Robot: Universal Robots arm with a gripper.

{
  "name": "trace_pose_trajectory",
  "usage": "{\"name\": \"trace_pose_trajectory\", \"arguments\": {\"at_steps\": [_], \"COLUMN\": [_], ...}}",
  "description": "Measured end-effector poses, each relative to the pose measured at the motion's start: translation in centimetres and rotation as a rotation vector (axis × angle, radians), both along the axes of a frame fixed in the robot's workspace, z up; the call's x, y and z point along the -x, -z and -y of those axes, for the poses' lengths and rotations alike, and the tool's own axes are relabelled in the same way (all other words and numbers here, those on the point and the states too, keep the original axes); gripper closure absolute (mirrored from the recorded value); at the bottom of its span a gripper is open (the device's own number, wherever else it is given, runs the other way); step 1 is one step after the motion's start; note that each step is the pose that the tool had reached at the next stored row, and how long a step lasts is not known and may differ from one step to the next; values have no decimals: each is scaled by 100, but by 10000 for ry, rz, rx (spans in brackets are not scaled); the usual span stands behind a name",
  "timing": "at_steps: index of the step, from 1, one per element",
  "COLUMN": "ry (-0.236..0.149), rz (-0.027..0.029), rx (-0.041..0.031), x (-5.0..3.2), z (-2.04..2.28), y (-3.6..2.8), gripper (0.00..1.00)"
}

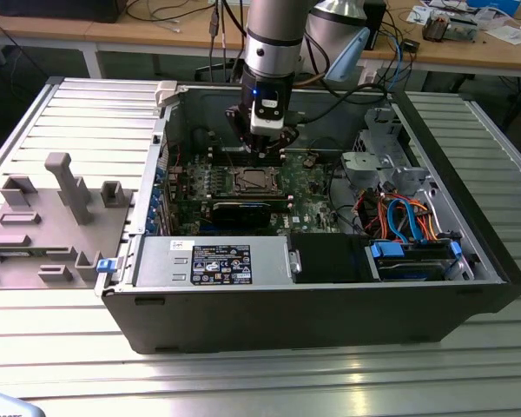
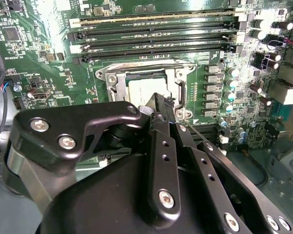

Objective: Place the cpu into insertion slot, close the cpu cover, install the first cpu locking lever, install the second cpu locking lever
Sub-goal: 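Install the first cpu locking lever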

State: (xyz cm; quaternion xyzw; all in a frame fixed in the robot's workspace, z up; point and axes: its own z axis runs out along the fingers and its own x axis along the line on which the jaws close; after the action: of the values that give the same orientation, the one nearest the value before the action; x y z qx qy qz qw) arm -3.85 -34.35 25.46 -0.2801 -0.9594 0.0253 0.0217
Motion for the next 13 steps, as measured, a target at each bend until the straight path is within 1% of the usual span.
{"name": "trace_pose_trajectory", "arguments": {"at_steps": [13], "ry": [-198], "rz": [-1], "rx": [0], "x": [0], "z": [0], "y": [0], "gripper": [89]}}
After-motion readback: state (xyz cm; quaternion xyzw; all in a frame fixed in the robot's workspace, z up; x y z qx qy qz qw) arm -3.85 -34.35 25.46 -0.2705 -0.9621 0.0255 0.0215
